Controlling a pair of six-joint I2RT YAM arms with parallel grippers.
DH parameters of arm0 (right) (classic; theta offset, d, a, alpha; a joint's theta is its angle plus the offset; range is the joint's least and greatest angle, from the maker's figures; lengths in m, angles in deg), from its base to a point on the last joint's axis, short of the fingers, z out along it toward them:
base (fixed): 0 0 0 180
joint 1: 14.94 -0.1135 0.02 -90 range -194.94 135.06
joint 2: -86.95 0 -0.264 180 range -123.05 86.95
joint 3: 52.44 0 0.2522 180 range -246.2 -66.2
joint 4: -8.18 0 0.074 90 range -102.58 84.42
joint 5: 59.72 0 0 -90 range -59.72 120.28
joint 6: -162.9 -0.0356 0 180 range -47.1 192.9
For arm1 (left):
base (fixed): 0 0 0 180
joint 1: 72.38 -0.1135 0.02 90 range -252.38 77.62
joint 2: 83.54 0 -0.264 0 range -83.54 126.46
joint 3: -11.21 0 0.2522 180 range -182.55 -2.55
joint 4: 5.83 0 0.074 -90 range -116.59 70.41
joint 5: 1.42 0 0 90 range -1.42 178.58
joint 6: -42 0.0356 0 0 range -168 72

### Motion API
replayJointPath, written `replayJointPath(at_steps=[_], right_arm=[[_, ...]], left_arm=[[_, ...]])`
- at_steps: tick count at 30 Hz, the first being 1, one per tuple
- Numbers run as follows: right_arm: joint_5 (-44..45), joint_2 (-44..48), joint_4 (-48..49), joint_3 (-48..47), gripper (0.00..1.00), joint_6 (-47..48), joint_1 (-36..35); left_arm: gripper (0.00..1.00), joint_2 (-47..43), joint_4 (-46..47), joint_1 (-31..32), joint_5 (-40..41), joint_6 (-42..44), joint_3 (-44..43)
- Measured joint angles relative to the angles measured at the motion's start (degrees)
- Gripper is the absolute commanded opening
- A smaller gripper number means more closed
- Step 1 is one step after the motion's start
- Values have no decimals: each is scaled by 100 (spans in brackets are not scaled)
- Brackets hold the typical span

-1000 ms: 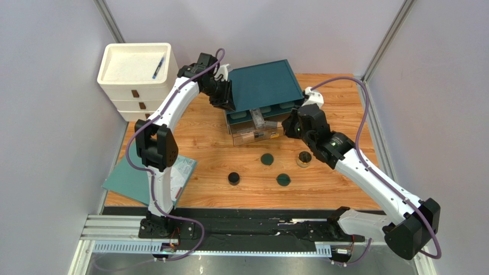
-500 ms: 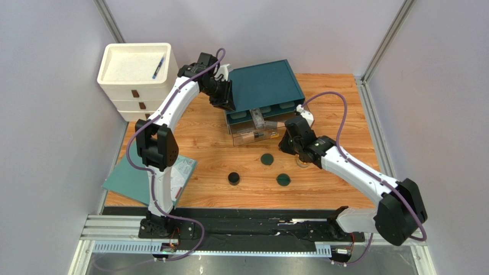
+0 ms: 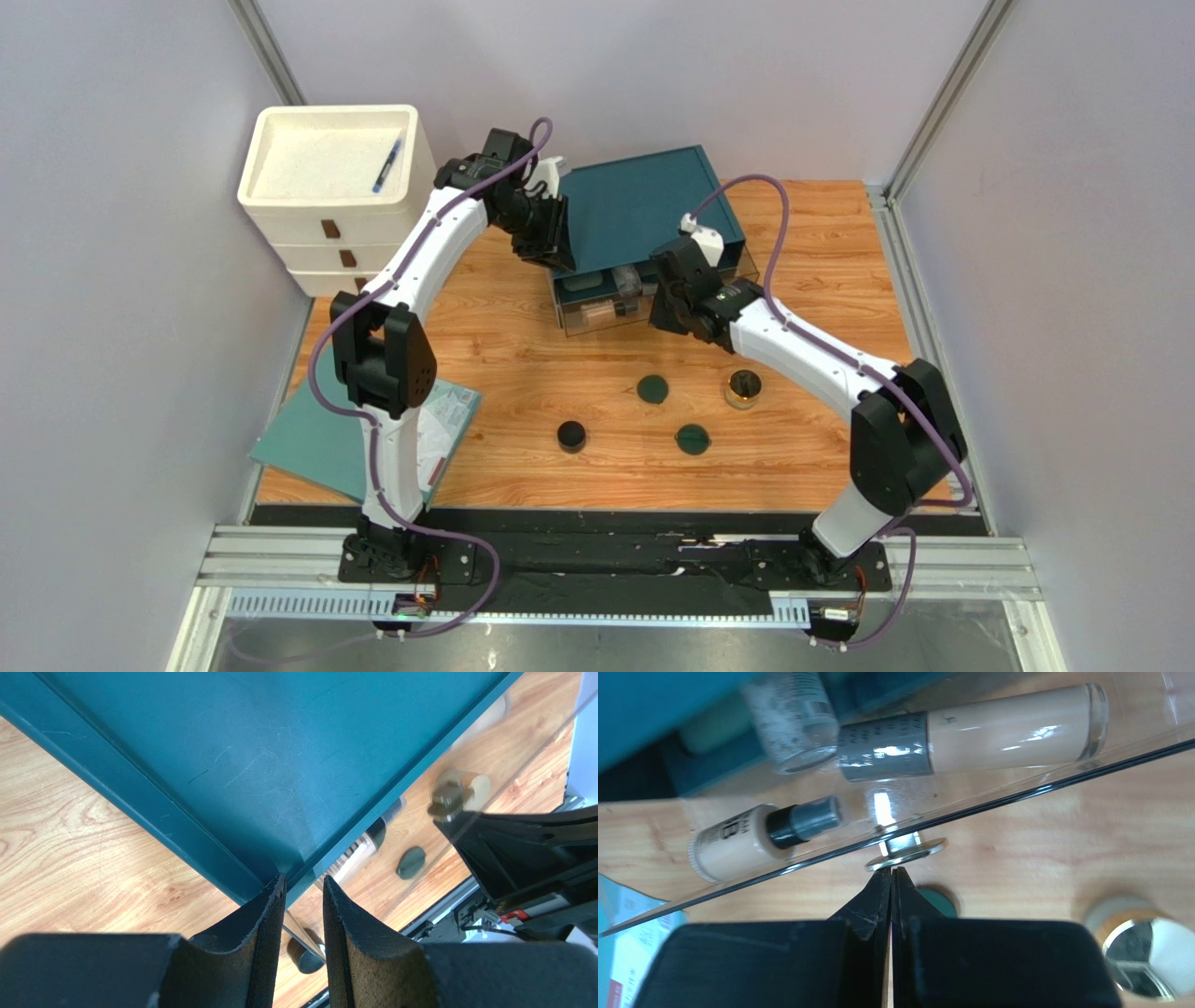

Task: Organize the makeup

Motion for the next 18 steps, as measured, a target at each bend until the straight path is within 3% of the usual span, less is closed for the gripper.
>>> replayJointPath(at_steps=[10, 18], right_arm=[[39, -1241, -101, -1563, 0, 221, 175], [44, -1432, -214, -1818, 0, 232, 205]], left_arm=[[35, -2, 0, 2, 0, 22, 0], [35, -15, 13, 11, 11, 63, 15]])
